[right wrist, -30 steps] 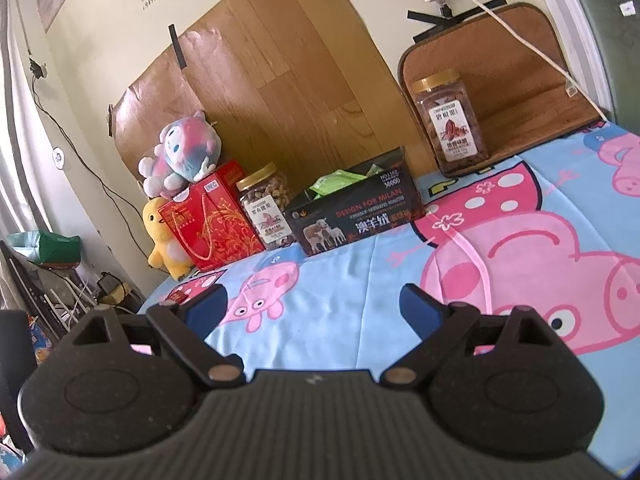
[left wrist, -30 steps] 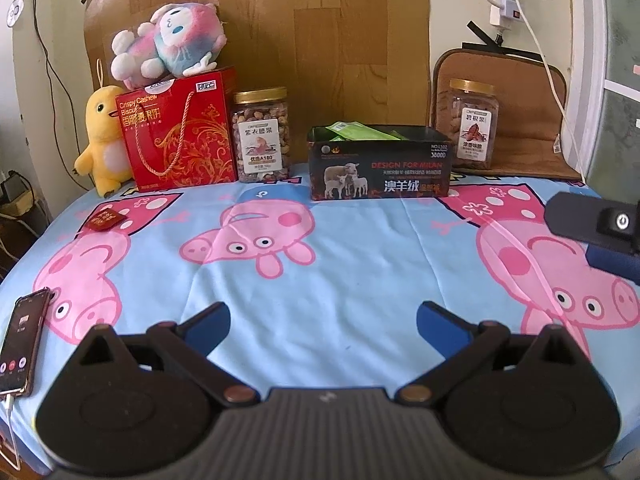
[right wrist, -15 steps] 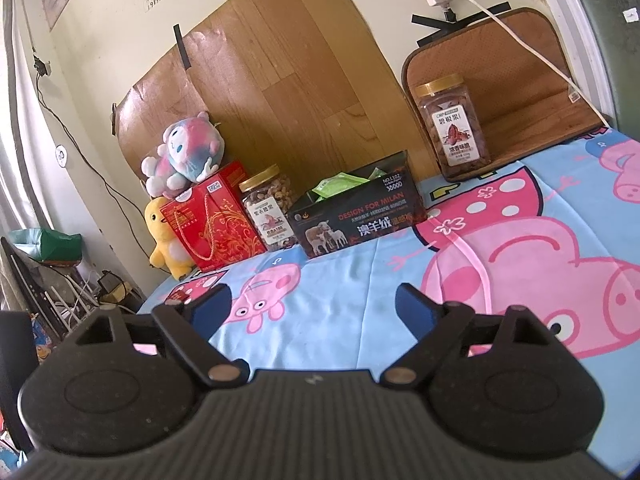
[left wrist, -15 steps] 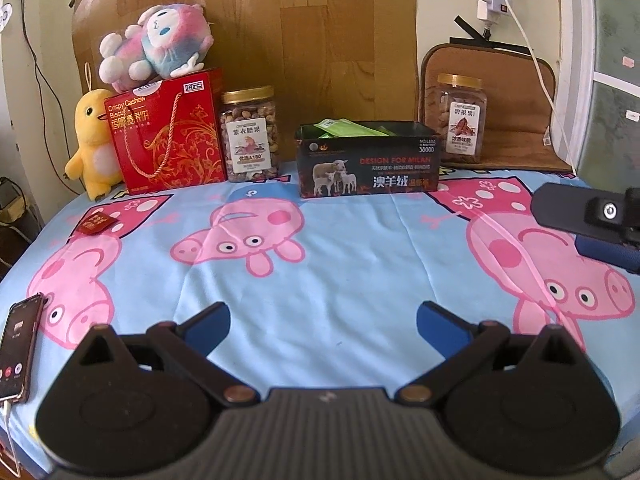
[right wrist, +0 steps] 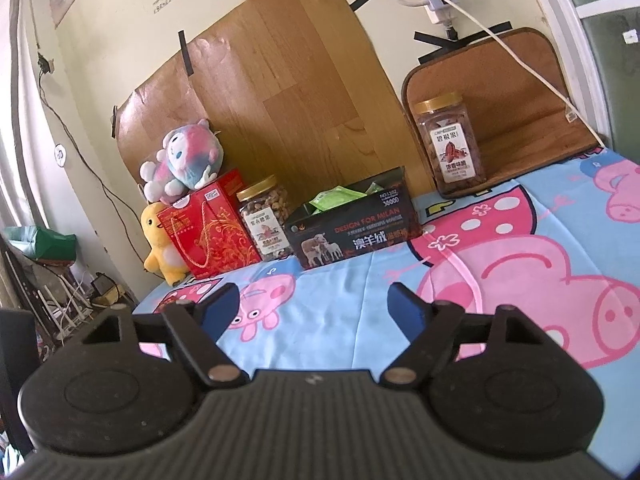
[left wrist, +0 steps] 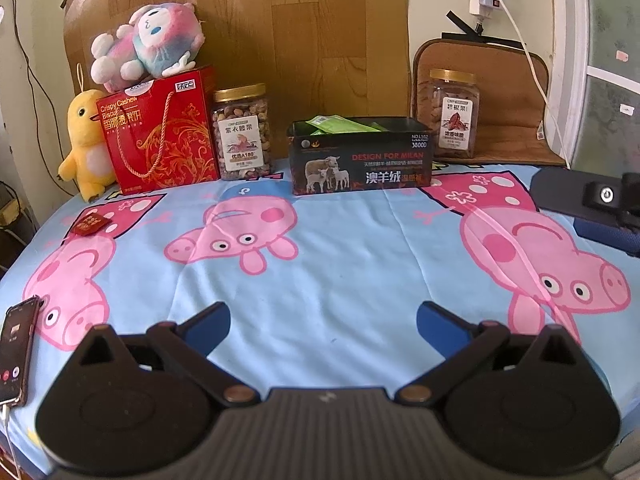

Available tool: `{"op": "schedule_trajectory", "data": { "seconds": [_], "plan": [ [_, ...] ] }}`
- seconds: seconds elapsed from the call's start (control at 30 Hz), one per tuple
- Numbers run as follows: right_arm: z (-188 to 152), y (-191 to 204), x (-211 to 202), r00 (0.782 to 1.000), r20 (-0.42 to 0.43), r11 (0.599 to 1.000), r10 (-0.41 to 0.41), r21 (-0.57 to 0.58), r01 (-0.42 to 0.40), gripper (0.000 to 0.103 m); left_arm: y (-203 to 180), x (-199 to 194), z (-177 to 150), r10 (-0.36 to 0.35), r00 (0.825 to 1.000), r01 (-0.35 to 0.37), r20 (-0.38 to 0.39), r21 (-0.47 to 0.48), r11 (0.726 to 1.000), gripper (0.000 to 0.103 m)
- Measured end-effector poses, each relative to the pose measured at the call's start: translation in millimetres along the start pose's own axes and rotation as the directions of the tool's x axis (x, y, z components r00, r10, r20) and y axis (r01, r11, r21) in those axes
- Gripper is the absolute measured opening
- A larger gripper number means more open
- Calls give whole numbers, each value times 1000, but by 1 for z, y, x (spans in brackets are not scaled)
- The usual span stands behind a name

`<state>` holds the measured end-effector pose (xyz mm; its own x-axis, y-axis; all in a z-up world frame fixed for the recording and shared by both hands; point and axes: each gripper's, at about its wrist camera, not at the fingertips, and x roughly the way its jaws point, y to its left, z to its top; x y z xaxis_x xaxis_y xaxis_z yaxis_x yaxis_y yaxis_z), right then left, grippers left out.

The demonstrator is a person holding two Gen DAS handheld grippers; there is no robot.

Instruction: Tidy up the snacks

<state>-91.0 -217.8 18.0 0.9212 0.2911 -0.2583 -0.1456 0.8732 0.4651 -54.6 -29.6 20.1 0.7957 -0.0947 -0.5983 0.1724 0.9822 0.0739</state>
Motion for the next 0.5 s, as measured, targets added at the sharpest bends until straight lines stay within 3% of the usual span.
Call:
{"op": "schedule_trajectory", "data": {
  "seconds": [0.5],
  "plan": [
    [0, 4, 0, 1000, -2, 1000, 3, -8, -3, 83, 0, 1, 1, 12, 1000, -12, -15, 8, 1000, 103]
  ]
}}
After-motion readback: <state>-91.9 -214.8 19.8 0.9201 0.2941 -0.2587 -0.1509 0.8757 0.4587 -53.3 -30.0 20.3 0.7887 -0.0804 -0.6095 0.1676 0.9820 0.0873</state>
